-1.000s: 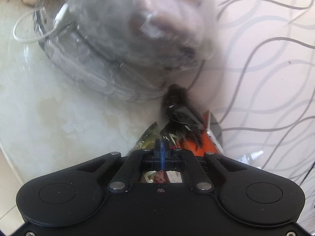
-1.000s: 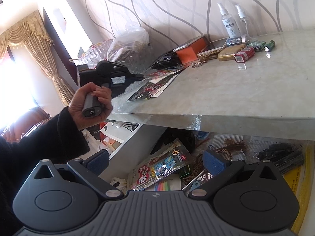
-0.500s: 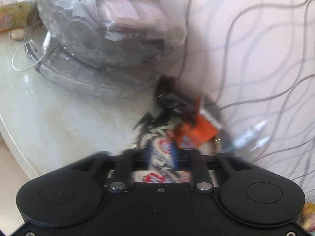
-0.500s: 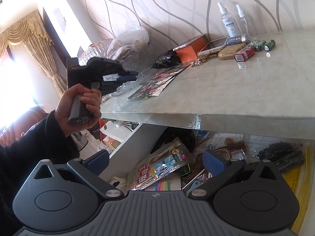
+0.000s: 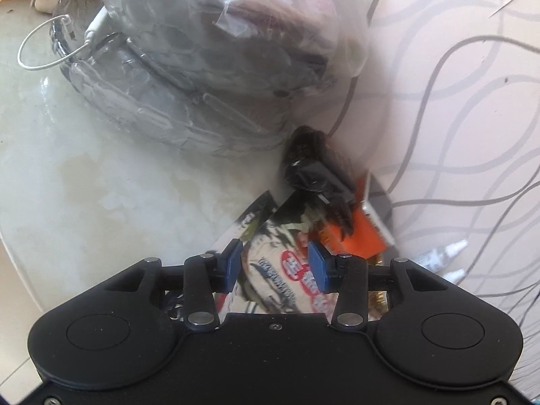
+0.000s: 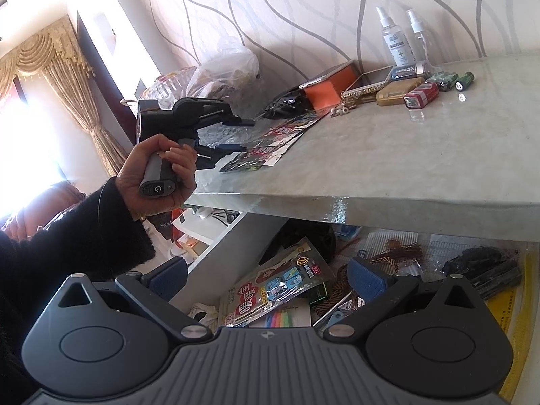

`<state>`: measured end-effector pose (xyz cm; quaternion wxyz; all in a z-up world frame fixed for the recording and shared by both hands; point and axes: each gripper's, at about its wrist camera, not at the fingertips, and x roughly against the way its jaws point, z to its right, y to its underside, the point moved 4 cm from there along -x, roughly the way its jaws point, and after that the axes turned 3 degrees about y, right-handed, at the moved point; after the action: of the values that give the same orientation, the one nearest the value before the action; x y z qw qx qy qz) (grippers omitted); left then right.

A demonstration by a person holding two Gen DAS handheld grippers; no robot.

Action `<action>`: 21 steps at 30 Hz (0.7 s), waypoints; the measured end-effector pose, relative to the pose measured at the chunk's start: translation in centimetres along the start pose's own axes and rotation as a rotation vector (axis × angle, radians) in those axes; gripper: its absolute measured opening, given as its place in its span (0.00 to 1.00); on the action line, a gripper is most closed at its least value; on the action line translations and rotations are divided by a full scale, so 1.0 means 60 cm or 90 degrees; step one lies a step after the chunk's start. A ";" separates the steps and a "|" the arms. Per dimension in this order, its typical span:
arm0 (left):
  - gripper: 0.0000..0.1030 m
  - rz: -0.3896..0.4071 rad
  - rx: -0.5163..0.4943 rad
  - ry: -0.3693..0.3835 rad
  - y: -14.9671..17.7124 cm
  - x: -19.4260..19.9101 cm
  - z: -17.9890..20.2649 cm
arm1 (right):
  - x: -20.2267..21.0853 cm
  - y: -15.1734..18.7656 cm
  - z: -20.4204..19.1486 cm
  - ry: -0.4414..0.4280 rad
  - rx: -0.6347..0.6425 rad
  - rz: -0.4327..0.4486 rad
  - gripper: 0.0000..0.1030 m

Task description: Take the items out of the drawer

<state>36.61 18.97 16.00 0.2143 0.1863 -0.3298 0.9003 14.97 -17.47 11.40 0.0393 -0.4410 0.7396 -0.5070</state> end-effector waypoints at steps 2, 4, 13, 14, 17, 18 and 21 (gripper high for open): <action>0.40 -0.001 0.010 0.013 0.002 0.002 -0.001 | -0.001 0.000 0.000 0.000 0.001 0.000 1.00; 0.40 -0.003 0.020 0.026 0.005 0.004 -0.001 | -0.001 -0.001 0.000 0.000 0.001 0.000 1.00; 0.43 -0.018 0.012 0.034 0.018 0.024 0.011 | 0.007 0.004 -0.004 0.000 0.003 0.000 1.00; 0.44 -0.032 0.025 0.022 0.025 0.025 0.008 | 0.007 0.004 -0.004 0.000 0.003 0.000 1.00; 0.48 -0.041 0.076 0.019 0.045 0.029 -0.003 | 0.007 0.004 -0.003 0.000 0.003 0.000 1.00; 0.51 -0.037 0.080 0.017 0.046 0.029 -0.001 | 0.006 0.004 -0.003 0.000 0.002 0.000 1.00; 0.57 -0.027 0.093 0.019 0.040 0.018 0.003 | 0.006 0.003 -0.003 -0.001 0.001 0.000 1.00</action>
<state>34.51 17.48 15.41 0.2241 0.1951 -0.2563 0.9198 14.56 -17.56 11.47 0.0403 -0.4415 0.7389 -0.5074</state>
